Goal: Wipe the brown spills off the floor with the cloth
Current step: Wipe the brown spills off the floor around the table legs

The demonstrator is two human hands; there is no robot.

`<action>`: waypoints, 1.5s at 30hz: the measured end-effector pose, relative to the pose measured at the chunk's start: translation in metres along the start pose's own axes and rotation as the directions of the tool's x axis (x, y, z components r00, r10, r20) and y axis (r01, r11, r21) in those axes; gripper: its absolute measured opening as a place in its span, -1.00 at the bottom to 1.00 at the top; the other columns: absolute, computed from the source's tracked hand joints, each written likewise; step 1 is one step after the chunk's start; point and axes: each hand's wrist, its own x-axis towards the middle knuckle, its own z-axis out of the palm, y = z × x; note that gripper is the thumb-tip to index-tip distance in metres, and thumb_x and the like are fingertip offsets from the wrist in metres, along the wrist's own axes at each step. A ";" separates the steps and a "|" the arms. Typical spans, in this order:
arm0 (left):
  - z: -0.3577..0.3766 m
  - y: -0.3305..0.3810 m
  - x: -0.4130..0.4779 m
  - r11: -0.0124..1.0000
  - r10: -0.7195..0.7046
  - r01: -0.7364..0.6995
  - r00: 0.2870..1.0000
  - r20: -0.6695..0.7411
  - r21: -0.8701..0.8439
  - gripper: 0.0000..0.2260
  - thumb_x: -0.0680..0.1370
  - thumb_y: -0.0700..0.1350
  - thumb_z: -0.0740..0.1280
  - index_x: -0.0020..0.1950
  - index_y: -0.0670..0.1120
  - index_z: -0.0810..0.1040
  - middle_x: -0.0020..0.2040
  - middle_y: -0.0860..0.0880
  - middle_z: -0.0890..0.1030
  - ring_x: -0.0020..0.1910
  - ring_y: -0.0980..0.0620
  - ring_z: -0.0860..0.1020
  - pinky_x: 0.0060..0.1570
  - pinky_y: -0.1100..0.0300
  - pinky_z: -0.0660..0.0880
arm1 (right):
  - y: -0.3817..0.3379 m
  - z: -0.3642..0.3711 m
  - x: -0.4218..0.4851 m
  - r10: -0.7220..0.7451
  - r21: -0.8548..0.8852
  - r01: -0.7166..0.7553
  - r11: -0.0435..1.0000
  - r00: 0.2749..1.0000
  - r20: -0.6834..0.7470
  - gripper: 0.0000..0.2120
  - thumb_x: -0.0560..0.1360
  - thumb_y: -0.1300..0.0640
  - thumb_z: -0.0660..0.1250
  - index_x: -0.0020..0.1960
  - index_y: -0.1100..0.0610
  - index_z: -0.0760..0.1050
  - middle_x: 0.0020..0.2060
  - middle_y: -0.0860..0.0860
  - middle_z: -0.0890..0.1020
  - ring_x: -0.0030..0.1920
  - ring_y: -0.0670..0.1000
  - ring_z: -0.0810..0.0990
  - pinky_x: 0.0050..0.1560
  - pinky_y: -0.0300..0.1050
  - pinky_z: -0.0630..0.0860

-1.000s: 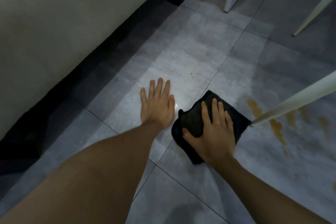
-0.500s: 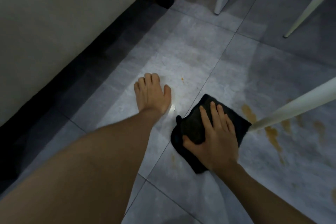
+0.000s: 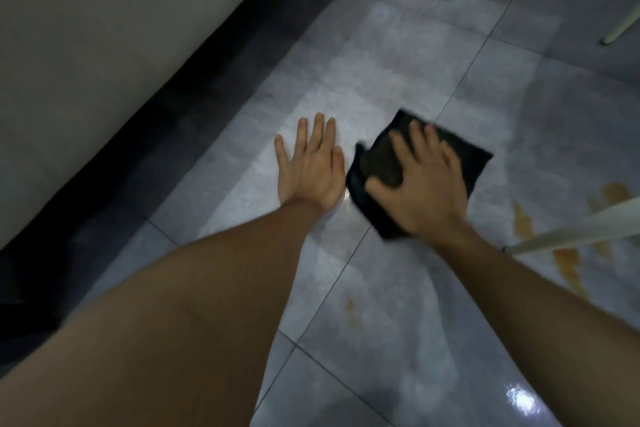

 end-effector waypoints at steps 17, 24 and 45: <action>0.001 -0.010 0.006 0.954 -0.099 0.066 0.990 -0.098 -0.294 -0.46 0.66 -0.15 -0.05 0.66 0.06 0.06 0.62 -0.01 0.26 0.60 0.16 0.10 0.58 0.03 -0.25 | -0.043 0.009 -0.026 -0.071 0.053 0.072 0.996 0.997 -0.019 -0.22 0.53 -0.38 0.03 0.63 0.02 0.23 0.65 0.15 0.16 0.65 0.17 0.09 0.62 0.12 -0.03; -0.004 -0.006 -0.003 0.969 0.017 -0.072 0.974 -0.228 -0.236 -0.62 0.59 -0.08 0.18 0.38 -0.03 0.54 0.27 -0.09 0.47 0.30 -0.10 0.42 0.49 -0.07 0.18 | 0.018 0.009 -0.098 0.034 0.039 -0.029 0.999 0.991 -0.127 -0.21 0.50 -0.36 0.17 0.60 0.05 0.30 0.61 0.19 0.25 0.62 0.22 0.18 0.58 0.17 0.14; 0.009 0.000 -0.122 0.974 0.142 -0.149 0.989 -0.048 -0.173 -0.46 0.60 -0.29 0.10 0.61 -0.14 0.22 0.62 -0.13 0.23 0.62 -0.17 0.10 0.57 -0.02 -0.08 | 0.007 0.005 -0.143 -0.123 0.071 0.124 0.990 0.992 -0.026 -0.15 0.46 -0.41 0.14 0.63 0.00 0.23 0.65 0.14 0.16 0.65 0.17 0.10 0.60 0.15 0.01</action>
